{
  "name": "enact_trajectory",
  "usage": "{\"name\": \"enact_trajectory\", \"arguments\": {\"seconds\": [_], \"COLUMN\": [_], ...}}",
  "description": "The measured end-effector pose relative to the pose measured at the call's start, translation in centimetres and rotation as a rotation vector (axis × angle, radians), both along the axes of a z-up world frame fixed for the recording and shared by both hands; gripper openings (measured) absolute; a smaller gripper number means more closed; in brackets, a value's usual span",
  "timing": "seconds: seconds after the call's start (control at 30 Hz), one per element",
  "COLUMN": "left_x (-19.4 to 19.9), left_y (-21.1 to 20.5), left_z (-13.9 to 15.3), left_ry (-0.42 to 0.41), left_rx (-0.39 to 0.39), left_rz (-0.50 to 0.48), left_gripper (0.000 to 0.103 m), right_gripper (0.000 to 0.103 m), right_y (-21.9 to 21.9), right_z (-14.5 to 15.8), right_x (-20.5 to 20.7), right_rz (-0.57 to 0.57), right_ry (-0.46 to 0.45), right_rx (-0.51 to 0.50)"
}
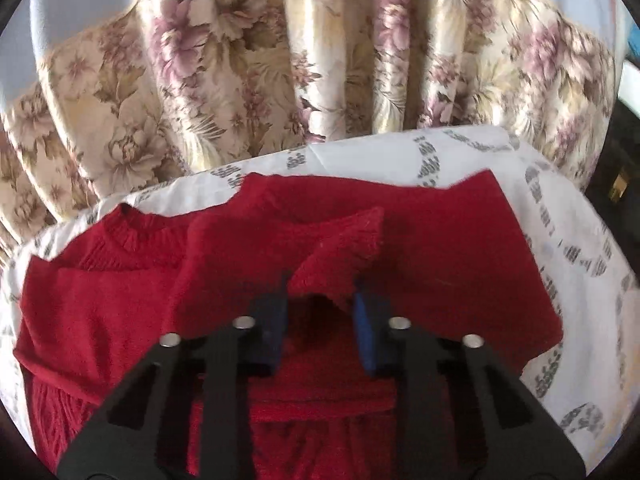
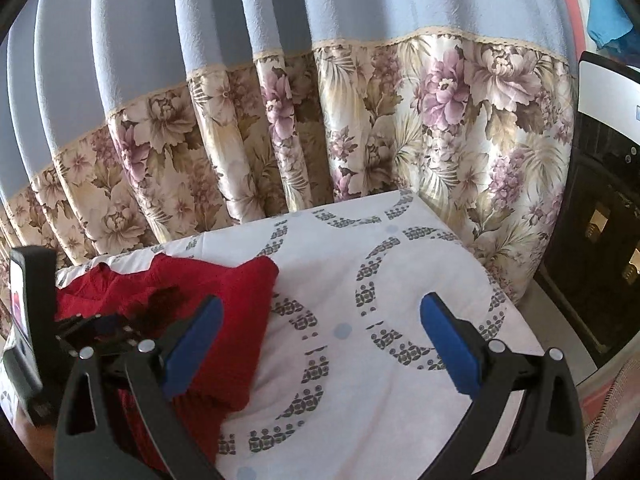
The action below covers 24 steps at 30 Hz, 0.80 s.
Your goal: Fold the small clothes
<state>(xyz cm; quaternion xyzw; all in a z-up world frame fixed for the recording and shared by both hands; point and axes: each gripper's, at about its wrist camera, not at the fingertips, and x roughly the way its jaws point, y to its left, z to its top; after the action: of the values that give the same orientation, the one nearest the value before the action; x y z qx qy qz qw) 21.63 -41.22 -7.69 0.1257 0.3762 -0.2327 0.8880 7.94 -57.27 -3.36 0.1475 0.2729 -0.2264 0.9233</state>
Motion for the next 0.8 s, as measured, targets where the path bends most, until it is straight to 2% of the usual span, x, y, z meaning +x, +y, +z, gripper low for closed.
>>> {"name": "enact_trajectory", "arguments": {"seconds": [0.17, 0.27, 0.37, 0.53, 0.6, 0.67, 0.7, 0.73, 0.8], "left_x": [1.1, 2.4, 4.5, 6.9, 7.7, 7.9, 7.9, 7.7, 7.0], "left_y": [3.6, 7.0, 12.1, 19.1, 21.4, 23.5, 24.2, 24.8, 26.5], "left_z": [2.2, 3.7, 4.5, 3.0, 1.9, 0.8, 0.3, 0.0, -0.1], "left_ry": [-0.032, -0.060, -0.070, -0.037, 0.014, 0.054, 0.067, 0.066, 0.029], "left_rx": [-0.050, -0.065, -0.081, -0.090, -0.117, -0.127, -0.123, -0.120, -0.126], "left_rz": [0.036, 0.078, 0.158, 0.277, 0.307, 0.339, 0.339, 0.347, 0.377], "left_gripper": [0.019, 0.019, 0.019, 0.019, 0.021, 0.038, 0.071, 0.097, 0.099], "right_gripper": [0.099, 0.099, 0.099, 0.099, 0.099, 0.099, 0.099, 0.099, 0.099], "right_y": [0.5, 0.8, 1.2, 2.5, 3.0, 3.5, 3.8, 4.0, 4.5], "right_z": [-0.2, -0.4, -0.7, -1.3, -1.6, -1.8, -1.8, -1.9, -2.0], "right_x": [0.2, 0.4, 0.7, 1.7, 2.1, 2.4, 2.6, 2.8, 3.3], "right_rz": [0.008, 0.013, 0.022, 0.053, 0.066, 0.079, 0.086, 0.096, 0.117], "right_ry": [0.009, 0.019, 0.032, 0.061, 0.072, 0.082, 0.085, 0.088, 0.094], "right_rx": [-0.009, -0.016, -0.023, -0.047, -0.055, -0.057, -0.055, -0.052, -0.037]}}
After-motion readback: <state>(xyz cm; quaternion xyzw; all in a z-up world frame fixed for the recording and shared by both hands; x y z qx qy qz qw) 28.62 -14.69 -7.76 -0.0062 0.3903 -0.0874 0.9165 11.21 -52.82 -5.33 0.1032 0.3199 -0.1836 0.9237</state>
